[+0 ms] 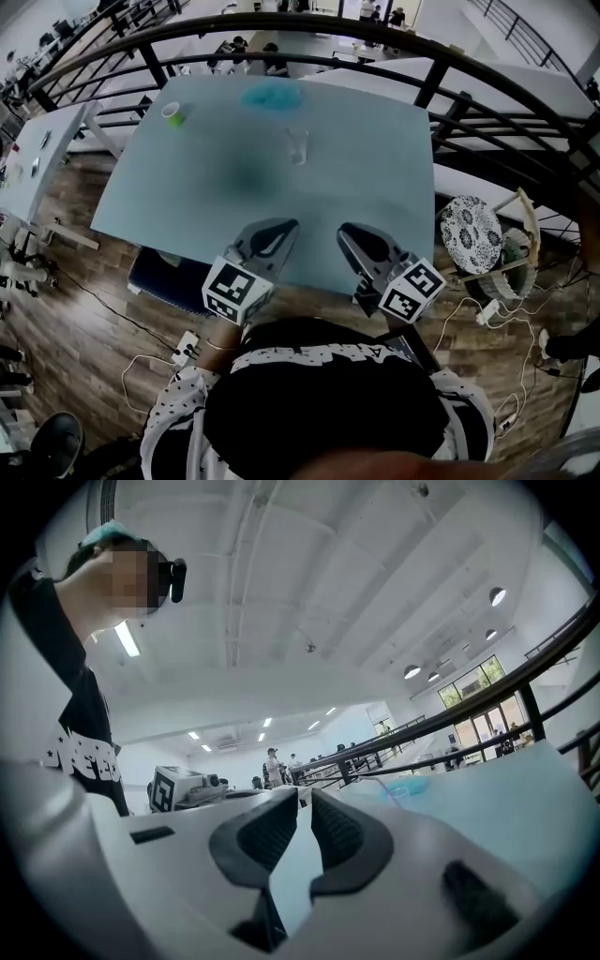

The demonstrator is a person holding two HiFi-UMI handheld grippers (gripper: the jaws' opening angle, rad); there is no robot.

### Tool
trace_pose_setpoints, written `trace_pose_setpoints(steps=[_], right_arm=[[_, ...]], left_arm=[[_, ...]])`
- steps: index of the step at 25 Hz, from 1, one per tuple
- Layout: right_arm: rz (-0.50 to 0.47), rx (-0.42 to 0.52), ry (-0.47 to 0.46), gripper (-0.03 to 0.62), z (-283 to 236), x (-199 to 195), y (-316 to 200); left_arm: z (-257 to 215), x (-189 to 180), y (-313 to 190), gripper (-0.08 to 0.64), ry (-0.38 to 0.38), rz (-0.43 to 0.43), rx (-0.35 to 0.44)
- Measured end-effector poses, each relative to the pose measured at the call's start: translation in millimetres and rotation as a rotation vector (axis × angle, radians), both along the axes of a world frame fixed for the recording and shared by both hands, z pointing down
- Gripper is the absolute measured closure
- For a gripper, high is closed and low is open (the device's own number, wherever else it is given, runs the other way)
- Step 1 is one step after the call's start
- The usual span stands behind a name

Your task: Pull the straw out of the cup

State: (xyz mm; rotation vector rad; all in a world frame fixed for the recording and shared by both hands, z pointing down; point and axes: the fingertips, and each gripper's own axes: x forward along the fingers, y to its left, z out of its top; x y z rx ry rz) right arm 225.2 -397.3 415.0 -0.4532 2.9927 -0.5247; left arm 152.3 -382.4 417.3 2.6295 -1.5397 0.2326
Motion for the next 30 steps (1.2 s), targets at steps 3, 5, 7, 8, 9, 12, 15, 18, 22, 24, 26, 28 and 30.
trace_pose_setpoints(steps=[3,5,7,8,9,12,15,18,22,24,26,28,30], right_arm=[[-0.016,-0.011,-0.010,0.561,5,13,-2],[-0.021,-0.016,-0.008,0.561,10,18,-1],[-0.023,-0.017,-0.003,0.560,13,15,0],[-0.023,-0.016,-0.003,0.560,12,11,0],[-0.022,-0.013,-0.004,0.560,11,6,0],[-0.022,0.009,0.007,0.560,7,-7,-8],[-0.023,0.036,0.030,0.560,5,-3,-19],[-0.017,0.063,0.048,0.560,2,6,-33],[-0.017,0.085,0.067,0.560,-2,0,-51],[-0.021,0.091,0.086,0.560,0,-4,-56],[-0.023,0.093,0.099,0.560,0,-6,-60],[-0.023,0.101,0.113,0.560,0,-12,-67],[-0.023,0.106,0.125,0.558,2,-19,-76]], left_arm=[[-1,15,2,0.549,-0.020,-0.017,-0.002],[0,20,5,0.549,-0.037,-0.030,-0.001],[2,16,9,0.549,-0.046,-0.040,-0.006],[3,11,10,0.549,-0.045,-0.044,-0.011],[4,4,9,0.549,-0.041,-0.046,-0.015],[3,-9,-2,0.549,-0.029,-0.040,-0.013],[0,0,-18,0.549,-0.024,-0.027,0.004],[-5,11,-32,0.549,-0.019,-0.021,0.024],[-4,5,-46,0.549,-0.011,-0.026,0.019],[-3,0,-49,0.549,-0.008,-0.033,0.018],[-4,-2,-52,0.549,-0.005,-0.037,0.019],[-4,-7,-58,0.549,-0.003,-0.038,0.019],[-1,-15,-68,0.549,0.001,-0.040,0.012]])
